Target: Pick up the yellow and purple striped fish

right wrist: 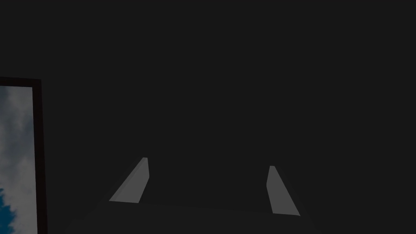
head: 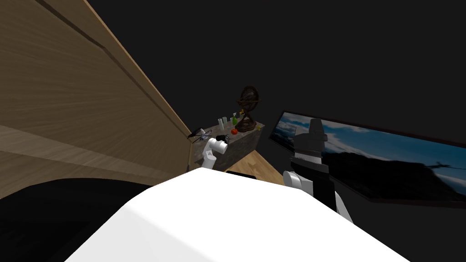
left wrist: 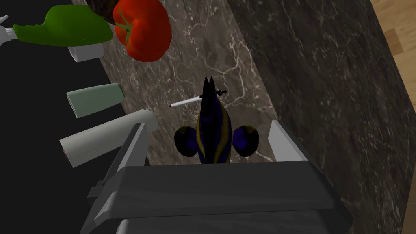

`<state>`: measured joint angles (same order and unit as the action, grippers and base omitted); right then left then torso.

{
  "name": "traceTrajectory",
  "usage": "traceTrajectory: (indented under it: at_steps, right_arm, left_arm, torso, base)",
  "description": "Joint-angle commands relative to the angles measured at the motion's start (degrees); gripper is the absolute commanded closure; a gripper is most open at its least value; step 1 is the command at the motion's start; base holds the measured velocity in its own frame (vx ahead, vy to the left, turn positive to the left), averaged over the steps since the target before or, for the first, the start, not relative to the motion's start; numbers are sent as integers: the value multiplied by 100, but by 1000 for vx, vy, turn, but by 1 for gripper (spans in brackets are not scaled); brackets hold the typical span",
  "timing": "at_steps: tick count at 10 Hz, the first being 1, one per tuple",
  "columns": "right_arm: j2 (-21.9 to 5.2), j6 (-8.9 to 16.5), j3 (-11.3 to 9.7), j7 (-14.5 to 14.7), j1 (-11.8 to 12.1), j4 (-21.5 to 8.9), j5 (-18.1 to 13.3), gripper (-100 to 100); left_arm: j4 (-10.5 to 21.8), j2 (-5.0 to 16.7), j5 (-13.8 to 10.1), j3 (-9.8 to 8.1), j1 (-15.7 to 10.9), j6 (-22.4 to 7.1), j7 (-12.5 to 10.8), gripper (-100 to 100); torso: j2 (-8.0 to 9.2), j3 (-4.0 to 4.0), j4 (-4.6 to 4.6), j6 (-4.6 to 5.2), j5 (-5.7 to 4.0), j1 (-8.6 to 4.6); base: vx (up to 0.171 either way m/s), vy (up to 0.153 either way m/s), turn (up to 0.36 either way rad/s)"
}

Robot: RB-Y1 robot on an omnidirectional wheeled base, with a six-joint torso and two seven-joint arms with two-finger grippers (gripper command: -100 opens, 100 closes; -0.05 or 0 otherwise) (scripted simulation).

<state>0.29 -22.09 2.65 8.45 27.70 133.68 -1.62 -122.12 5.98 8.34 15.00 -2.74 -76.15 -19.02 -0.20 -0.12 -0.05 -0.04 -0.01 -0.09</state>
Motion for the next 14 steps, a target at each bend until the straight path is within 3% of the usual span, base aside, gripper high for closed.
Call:
traceTrajectory:
  at_steps: [1, 3, 4, 5, 6, 9, 10, 11, 14]
  right_arm:
    - [0, 0, 0, 0, 0, 0, 0, 0]
    - [0, 0, 0, 0, 0, 0, 0, 0]
    - [0, 0, 0, 0, 0, 0, 0, 0]
    - [0, 0, 0, 0, 0, 0, 0, 0]
    - [0, 0, 0, 0, 0, 0, 0, 0]
    - [0, 0, 0, 0, 0, 0, 0, 0]
    - [0, 0, 0, 0, 0, 0, 0, 0]
    - [0, 0, 0, 0, 0, 0, 0, 0]
    - [0, 0, 0, 0, 0, 0, 0, 0]
  left_arm:
    - [40, -70, 40, -43, -83, -214, -42, -100]
    - [85, -180, 75, -107, -161, -421, -76, -100]
    - [66, -141, 64, -83, -131, -339, -63, -100]
    - [68, -148, 66, -86, -135, -363, -67, 0]
    - [240, -163, 54, -121, -149, -195, -53, -100]
    - [498, -188, 38, -173, -169, 52, -32, -100]
    - [447, -183, 38, -167, -177, -17, -36, -100]
    - [458, -182, 36, -171, -177, 4, -34, 100]
    - [459, -182, 36, -170, -176, -1, -33, 100]
  torso:
    - [0, 0, 0, 0, 0, 0]
    - [2, 1, 0, 0, 0, 1]
    - [0, 0, 0, 0, 1, 2]
    - [8, 4, 1, -1, 1, 4]
    - [15, 8, 3, -1, 1, 5]
    - [8, 4, 1, -1, 2, 6]
    - [10, 5, 2, -1, 2, 5]
    - [15, 8, 3, -1, 1, 5]
    - [21, 12, 5, -2, 2, 5]
  base:
    - [46, -8, -52]
    - [47, -5, -53]
    - [25, 0, -10]
    - [0, 0, 0]
    - [16, 0, 6]
    - [27, 0, 5]
    - [9, -1, 1]
    - [0, 0, 0]
    - [0, 0, 0]
